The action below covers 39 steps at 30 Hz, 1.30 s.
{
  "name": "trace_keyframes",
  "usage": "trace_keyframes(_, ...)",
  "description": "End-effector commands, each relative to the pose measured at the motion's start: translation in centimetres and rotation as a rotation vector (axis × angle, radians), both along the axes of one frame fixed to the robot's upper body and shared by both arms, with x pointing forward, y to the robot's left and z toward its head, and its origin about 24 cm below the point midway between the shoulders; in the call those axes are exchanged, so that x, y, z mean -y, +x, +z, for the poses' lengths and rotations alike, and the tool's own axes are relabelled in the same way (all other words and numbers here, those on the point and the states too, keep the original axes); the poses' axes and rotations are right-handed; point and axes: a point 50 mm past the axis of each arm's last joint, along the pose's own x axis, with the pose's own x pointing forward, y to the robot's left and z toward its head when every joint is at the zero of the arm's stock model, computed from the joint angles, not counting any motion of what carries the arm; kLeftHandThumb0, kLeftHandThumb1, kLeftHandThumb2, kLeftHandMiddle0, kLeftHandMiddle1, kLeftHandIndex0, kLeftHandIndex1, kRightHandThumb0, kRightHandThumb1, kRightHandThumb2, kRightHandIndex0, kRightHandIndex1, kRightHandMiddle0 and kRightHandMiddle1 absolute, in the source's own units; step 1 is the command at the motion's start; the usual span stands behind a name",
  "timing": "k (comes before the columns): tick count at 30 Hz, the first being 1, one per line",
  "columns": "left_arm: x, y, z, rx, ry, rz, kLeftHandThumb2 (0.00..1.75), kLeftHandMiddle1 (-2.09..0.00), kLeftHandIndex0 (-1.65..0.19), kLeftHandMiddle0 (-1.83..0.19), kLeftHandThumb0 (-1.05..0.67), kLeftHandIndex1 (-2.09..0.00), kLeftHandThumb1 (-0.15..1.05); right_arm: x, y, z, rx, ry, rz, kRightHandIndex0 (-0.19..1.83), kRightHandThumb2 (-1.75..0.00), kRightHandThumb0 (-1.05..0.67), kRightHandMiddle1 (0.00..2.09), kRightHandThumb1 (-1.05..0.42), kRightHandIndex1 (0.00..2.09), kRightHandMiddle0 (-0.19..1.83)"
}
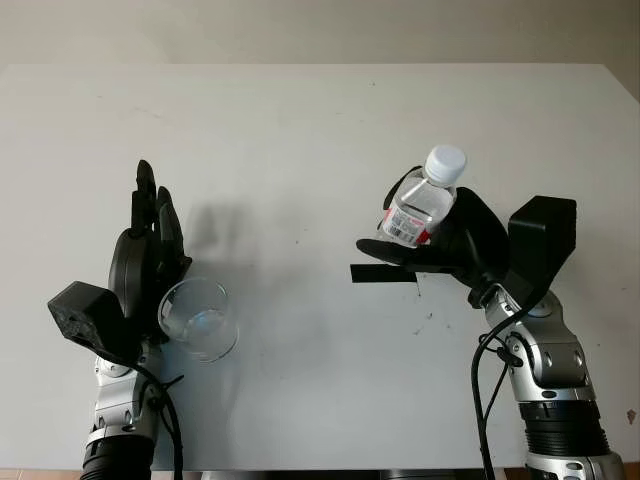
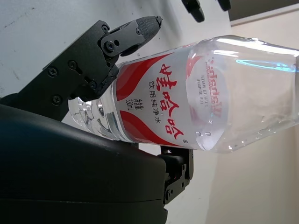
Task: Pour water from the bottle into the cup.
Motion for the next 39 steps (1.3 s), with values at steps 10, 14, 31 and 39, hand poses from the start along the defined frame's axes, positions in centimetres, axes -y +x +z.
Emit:
trace_keyframes(10,-0.1,-1.4,-2.3,-0.086,-0.046,0.02,0.67,0.0,0.19,0.19,-0.8,0.0,1.05,-0.7,-0.2,-0.5,-0.022,-0.041,0.0,1.24,-0.36,-0.31,2.09,-1.05,2.09,0.52)
trace_keyframes(14,-0.1,-1.4,-2.3,-0.084,-0.044,0.019,0.66,0.0,0.19,0.19,-0.8,0.0,1.05,-0.7,-0.3,-0.9,-0.026,-0.088,-0.005,1.25,-0.35,-0.31,2.09,-1.05,2.09,0.53)
trace_keyframes(31,-0.4,-1.5,-2.3,-0.085,-0.04,0.032,0.68,0.0,0.19,0.19,-0.79,0.0,1.05,-2.3,-1.7,-4.7,0.094,-0.311,0.048,0.94,-0.34,-0.37,2.09,-1.05,2.09,0.63)
trace_keyframes(39,-0.7,-1.5,-2.1,-0.082,-0.052,0.034,0.67,0.0,0.19,0.19,-0.78,0.0,1.05,-2.7,-1.9,-6.7,0.053,-0.297,0.028,0.78,-0.32,-0.41,2.09,-1.05,2.09,0.51)
